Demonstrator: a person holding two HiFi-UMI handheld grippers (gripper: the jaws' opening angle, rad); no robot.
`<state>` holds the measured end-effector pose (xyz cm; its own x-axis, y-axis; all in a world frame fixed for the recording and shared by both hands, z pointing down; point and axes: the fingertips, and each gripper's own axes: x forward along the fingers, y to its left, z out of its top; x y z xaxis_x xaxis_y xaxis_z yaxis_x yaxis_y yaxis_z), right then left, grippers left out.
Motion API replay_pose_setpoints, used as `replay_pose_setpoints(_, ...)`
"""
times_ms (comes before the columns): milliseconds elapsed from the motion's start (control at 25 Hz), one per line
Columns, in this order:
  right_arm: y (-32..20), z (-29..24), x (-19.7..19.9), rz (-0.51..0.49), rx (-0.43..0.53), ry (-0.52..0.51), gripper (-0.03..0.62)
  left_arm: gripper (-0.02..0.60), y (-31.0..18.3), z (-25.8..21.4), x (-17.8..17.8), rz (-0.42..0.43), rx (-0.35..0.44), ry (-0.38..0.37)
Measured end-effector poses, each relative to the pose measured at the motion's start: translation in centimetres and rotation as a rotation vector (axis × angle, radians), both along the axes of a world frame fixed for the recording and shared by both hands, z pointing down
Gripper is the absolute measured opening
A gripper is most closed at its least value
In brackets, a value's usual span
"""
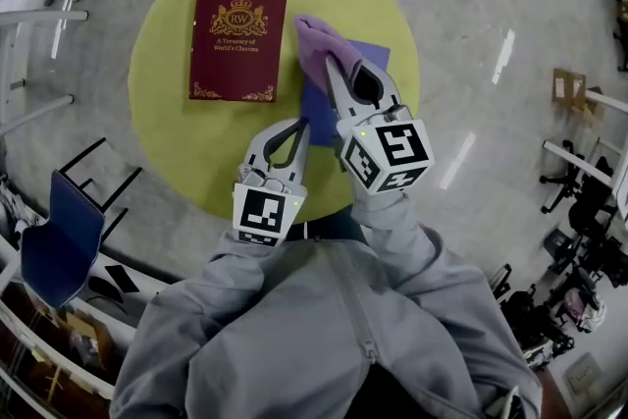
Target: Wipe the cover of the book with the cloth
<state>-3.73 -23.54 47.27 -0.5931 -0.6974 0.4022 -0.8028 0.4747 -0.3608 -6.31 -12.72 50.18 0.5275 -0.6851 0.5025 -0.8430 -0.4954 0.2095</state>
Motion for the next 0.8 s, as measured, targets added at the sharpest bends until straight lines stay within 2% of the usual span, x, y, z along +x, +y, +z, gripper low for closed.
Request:
replay_pose_setpoints(200, -1.3, 3.3, 0.3, -0.015, -0.092, 0.073, 0.061, 0.018, 0.3, 2.4, -0.3, 0.001, -0.064, -0.021)
replay_pose_setpoints(560, -2.8, 5.7, 0.0, -0.111, -0.071, 0.277, 0.061, 0.017, 3.0, 6.6, -0.2, 0.043, -0.240, -0.101)
replay_pose_setpoints(800, -2.8, 6.6, 0.1, -0.148, -0.049, 0.354, 0.061, 0.017, 4.0, 7.9, 0.2, 0.064, -0.309, -0.131)
